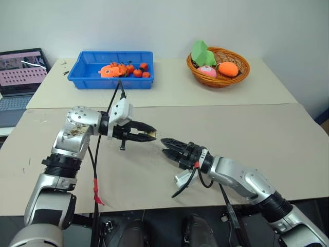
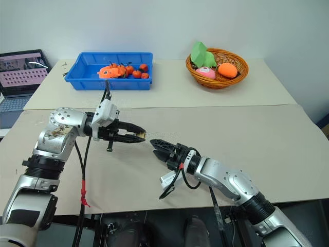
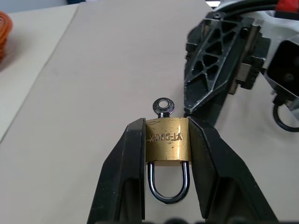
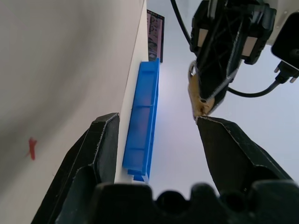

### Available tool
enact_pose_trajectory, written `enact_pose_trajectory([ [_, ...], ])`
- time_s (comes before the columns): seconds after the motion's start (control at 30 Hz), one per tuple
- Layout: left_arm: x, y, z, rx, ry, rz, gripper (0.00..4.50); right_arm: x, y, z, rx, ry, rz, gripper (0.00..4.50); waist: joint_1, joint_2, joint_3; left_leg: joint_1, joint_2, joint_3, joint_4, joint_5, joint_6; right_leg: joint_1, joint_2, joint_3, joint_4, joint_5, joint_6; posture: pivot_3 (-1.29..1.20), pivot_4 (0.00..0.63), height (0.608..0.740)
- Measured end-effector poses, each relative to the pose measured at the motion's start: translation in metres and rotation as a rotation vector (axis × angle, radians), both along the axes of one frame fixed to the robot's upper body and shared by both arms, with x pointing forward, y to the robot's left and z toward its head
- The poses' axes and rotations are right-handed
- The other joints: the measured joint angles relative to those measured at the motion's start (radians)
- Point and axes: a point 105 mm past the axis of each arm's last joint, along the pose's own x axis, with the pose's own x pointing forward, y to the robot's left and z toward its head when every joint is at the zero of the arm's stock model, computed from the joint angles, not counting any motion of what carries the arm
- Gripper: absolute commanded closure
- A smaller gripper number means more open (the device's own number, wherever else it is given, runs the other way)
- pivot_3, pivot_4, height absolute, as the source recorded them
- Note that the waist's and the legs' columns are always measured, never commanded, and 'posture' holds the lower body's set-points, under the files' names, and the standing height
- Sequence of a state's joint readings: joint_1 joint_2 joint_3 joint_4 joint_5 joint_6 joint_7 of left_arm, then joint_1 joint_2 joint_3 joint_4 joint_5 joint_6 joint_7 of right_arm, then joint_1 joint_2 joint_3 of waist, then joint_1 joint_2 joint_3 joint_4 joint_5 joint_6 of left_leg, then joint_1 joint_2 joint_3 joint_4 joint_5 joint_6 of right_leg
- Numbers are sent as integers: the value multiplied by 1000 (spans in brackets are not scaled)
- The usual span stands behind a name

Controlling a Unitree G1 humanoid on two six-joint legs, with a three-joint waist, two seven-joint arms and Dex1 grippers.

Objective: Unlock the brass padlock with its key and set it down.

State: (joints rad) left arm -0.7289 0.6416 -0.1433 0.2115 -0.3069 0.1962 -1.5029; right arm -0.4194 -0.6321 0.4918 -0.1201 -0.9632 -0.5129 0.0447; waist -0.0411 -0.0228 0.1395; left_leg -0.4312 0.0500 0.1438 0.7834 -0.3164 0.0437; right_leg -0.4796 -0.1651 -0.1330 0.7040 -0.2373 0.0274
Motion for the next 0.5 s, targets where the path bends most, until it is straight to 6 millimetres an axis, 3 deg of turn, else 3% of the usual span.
enact_pose_trajectory([
  [0.5,-4,5,-6,48,20,-33,3674,1,1,0,-10,-10,10,1346,0,0,0,0,0,0,0,0,0,0,0,0,0,0,0,0,150,676],
])
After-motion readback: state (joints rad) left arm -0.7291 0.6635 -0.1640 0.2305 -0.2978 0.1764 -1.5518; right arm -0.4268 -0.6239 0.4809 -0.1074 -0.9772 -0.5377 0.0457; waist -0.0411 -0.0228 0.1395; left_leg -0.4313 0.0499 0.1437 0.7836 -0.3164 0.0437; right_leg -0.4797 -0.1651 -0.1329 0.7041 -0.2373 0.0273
